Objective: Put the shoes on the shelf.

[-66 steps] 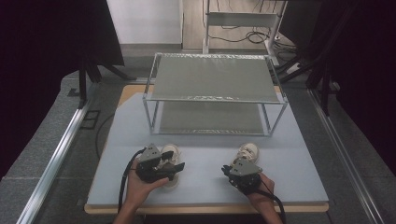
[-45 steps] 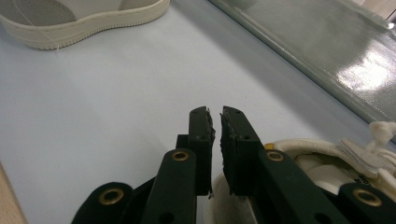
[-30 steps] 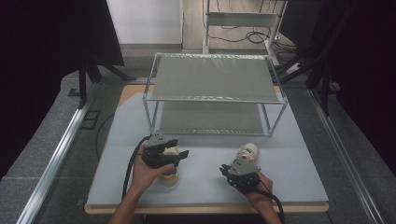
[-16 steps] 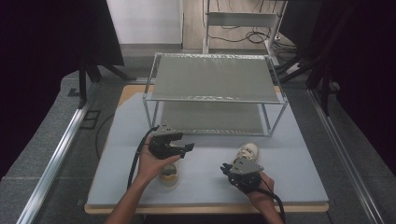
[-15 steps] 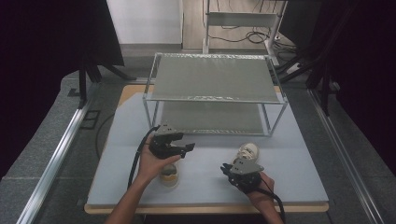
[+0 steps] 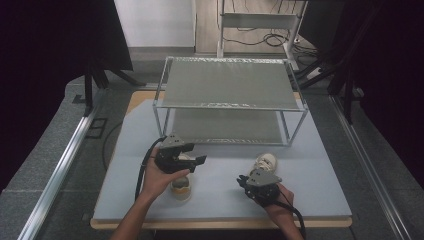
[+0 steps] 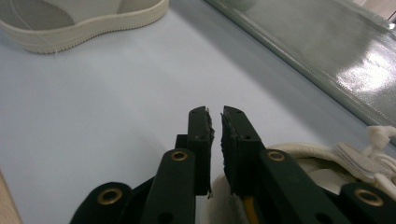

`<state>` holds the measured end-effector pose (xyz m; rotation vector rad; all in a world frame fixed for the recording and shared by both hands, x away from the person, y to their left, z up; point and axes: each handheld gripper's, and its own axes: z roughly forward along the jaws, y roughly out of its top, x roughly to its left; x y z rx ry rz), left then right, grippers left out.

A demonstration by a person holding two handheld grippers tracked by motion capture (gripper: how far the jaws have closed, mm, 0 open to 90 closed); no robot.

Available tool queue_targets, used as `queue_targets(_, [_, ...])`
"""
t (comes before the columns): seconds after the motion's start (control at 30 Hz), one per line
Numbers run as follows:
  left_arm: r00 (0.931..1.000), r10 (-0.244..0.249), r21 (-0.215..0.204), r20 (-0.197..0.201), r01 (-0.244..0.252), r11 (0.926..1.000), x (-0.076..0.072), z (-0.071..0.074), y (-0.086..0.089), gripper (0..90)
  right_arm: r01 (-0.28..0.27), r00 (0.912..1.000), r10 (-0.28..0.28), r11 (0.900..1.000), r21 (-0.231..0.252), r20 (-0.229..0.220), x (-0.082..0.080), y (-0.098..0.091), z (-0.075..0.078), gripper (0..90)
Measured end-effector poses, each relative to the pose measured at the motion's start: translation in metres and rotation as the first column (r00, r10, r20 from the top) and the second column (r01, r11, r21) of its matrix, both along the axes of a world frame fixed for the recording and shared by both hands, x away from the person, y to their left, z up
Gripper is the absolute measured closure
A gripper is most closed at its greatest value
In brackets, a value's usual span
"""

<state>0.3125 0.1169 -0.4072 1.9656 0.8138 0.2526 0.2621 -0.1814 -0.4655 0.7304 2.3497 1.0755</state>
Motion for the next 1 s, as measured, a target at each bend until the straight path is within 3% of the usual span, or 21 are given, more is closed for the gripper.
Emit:
queue_targets(0.23, [0.9996,-0.026,-0.007,0.007,0.026,0.9996,-0.010,0.002,-0.001,34.6,0.008,0.9997,-0.007,0.9996,0.025,-0.023,-0.001,-0.008,0.002,84.7])
queue_targets(0.4, [0.9998,-0.015,-0.027,0.014,0.016,0.9995,-0.016,0.003,0.006,34.5,0.016,0.9995,-0.016,0.9998,0.011,-0.026,-0.006,-0.013,0.002,84.9])
queue_targets(0.77, [0.9999,-0.009,-0.036,0.006,0.010,0.9993,-0.017,0.000,0.008,34.5,0.051,0.9978,-0.050,0.9986,0.011,-0.043,-0.020,-0.046,0.002,85.4])
queue_targets(0.9, [0.9998,-0.016,-0.033,0.009,0.016,0.9993,-0.017,0.002,0.006,34.6,0.030,0.9979,-0.029,0.9992,0.026,-0.058,-0.020,-0.051,0.003,79.5])
queue_targets(1.0, [0.9997,-0.018,-0.031,0.016,0.019,0.9994,-0.020,0.006,0.008,34.6,0.000,0.9992,0.001,0.9996,0.027,-0.039,-0.020,-0.050,0.009,74.8])
